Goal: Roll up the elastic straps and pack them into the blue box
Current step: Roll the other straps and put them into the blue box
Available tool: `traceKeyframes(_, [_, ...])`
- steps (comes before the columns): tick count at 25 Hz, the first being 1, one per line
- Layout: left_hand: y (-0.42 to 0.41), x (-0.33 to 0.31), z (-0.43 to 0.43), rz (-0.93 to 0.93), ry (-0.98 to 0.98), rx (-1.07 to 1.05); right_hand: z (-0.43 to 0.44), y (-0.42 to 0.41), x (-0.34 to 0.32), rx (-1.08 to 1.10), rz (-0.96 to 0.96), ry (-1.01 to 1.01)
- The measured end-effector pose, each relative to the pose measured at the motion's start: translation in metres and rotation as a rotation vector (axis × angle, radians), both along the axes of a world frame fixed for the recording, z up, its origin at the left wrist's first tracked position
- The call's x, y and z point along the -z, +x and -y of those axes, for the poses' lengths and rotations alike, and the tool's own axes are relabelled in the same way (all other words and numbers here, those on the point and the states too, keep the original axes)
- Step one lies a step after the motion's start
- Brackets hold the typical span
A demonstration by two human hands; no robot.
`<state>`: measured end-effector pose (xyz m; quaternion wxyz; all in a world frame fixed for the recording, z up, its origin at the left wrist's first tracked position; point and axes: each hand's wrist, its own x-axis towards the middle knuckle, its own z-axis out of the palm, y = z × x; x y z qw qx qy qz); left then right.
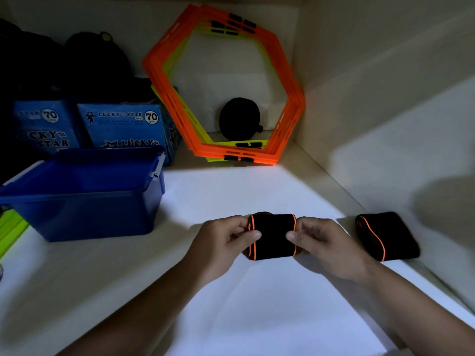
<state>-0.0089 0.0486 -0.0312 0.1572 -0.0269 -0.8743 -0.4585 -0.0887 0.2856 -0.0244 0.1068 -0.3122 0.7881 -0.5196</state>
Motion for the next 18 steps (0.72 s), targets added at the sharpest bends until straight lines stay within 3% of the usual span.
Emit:
traceKeyframes(5, [-0.018,0.001,-0.001,0.077,-0.159,-0.308,0.02,-0.003,0.001,0.301,-0.001,0.062])
traceKeyframes(9, [-0.021,-0.005,-0.007,0.133,-0.207,-0.292,0.025,-0.007,-0.004,0.307,-0.009,0.218])
traceKeyframes(12, [-0.02,-0.009,-0.013,0.172,-0.067,-0.256,0.027,-0.007,-0.007,0.345,-0.048,0.277])
traceKeyframes(18, [-0.008,0.005,-0.02,0.202,0.144,-0.219,0.039,-0.004,-0.012,0.389,-0.341,0.415])
